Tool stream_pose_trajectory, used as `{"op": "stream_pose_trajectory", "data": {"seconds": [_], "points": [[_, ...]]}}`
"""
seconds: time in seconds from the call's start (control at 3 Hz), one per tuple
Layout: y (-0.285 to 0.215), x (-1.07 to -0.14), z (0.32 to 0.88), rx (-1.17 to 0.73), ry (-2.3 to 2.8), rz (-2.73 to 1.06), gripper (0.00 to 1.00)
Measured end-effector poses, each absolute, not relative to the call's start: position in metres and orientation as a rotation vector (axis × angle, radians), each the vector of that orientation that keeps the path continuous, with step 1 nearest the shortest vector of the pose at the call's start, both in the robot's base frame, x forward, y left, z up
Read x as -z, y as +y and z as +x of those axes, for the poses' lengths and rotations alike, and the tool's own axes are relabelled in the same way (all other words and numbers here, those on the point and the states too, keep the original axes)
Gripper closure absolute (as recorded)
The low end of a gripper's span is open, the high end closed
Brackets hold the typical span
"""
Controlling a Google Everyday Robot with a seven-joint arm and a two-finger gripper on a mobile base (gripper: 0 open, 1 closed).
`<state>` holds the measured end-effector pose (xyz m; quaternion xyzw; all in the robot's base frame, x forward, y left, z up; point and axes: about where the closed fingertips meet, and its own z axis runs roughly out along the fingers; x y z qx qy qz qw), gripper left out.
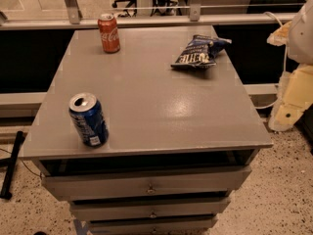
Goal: Move pepsi can near blue chip bag
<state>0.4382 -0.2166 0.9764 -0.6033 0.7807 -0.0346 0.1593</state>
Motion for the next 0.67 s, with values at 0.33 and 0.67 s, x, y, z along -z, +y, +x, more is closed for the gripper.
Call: {"op": "stream_pose_trajectory", "data": {"seconds": [0.33, 0.67], "points": [[-0.2166, -0.9764, 0.4382, 0.099, 2.231, -1.724, 0.00], [-0.2134, -0.9750, 0.4401, 0.065, 2.208, -1.718, 0.00]]}}
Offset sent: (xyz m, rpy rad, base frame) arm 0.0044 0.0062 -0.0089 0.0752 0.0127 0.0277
